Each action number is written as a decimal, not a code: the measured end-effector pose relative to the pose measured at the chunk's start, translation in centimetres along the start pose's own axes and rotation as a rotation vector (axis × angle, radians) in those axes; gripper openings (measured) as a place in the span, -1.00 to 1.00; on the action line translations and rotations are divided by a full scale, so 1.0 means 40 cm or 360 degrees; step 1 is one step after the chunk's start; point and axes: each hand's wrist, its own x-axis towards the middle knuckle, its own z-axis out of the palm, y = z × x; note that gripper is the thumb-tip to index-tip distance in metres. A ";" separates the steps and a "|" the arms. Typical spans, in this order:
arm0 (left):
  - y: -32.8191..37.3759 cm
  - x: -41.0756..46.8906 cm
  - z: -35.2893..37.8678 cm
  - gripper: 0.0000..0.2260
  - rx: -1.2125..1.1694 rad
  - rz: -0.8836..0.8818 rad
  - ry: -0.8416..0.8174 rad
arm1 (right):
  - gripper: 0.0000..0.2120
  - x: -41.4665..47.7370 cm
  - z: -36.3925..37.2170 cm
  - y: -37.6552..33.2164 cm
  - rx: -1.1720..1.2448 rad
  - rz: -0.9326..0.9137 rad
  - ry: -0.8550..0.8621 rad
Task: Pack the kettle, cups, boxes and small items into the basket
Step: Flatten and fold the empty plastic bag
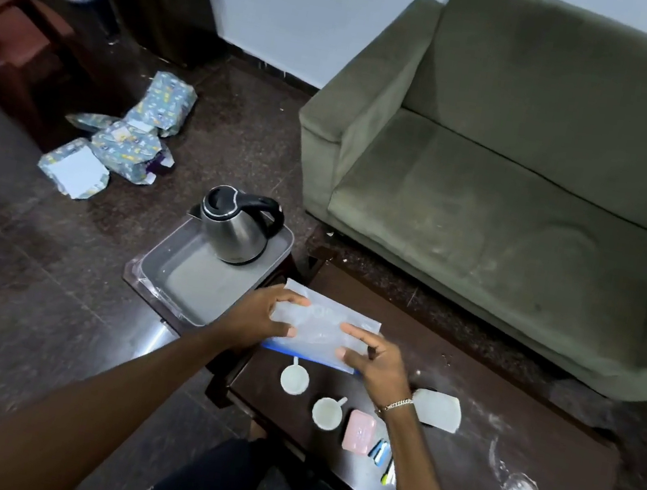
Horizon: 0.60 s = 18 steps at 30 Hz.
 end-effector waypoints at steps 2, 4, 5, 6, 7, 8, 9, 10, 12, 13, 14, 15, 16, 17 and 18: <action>-0.043 -0.004 -0.048 -0.54 0.0060 -0.0040 0.0013 | -0.58 0.036 0.056 0.005 -0.0051 -0.0007 -0.0025; -0.085 -0.005 -0.103 -0.53 0.0070 -0.0108 0.0072 | -0.58 0.072 0.121 0.013 -0.0098 -0.0002 -0.0050; -0.109 -0.006 -0.131 -0.57 0.0064 -0.0142 0.0117 | -0.58 0.089 0.154 0.017 -0.0125 0.0015 -0.0061; -0.130 -0.007 -0.157 -0.60 0.0077 -0.0164 0.0151 | -0.60 0.104 0.188 0.021 -0.0159 0.0028 -0.0064; -0.156 -0.006 -0.187 -0.61 0.0115 -0.0187 0.0178 | -0.62 0.122 0.227 0.027 -0.0202 0.0038 -0.0058; -0.184 -0.002 -0.217 -0.60 0.0160 -0.0208 0.0198 | -0.64 0.140 0.266 0.033 -0.0252 0.0039 -0.0042; -0.214 0.001 -0.248 -0.60 0.0199 -0.0236 0.0218 | -0.67 0.157 0.307 0.037 -0.0309 0.0041 -0.0029; -0.243 0.003 -0.279 -0.59 0.0239 -0.0272 0.0237 | -0.69 0.172 0.348 0.039 -0.0365 0.0047 -0.0023; -0.300 0.009 -0.336 -0.57 0.0320 -0.0334 0.0247 | -0.71 0.209 0.421 0.042 -0.0501 0.0044 -0.0035; -0.326 0.012 -0.359 -0.56 0.0352 -0.0359 0.0242 | -0.72 0.228 0.453 0.042 -0.0574 0.0039 -0.0049; -0.348 0.014 -0.377 -0.55 0.0381 -0.0381 0.0235 | -0.71 0.246 0.481 0.043 -0.0638 0.0036 -0.0071; -0.374 0.018 -0.396 -0.54 0.0410 -0.0408 0.0236 | -0.71 0.268 0.510 0.047 -0.0692 0.0042 -0.0107; -0.395 0.021 -0.412 -0.53 0.0443 -0.0426 0.0234 | -0.70 0.287 0.538 0.051 -0.0748 0.0039 -0.0155; -0.423 0.027 -0.428 -0.52 0.0487 -0.0437 0.0223 | -0.69 0.307 0.570 0.061 -0.0815 0.0032 -0.0211; -0.454 0.034 -0.441 -0.51 0.0538 -0.0438 0.0205 | -0.69 0.327 0.602 0.076 -0.0914 0.0011 -0.0258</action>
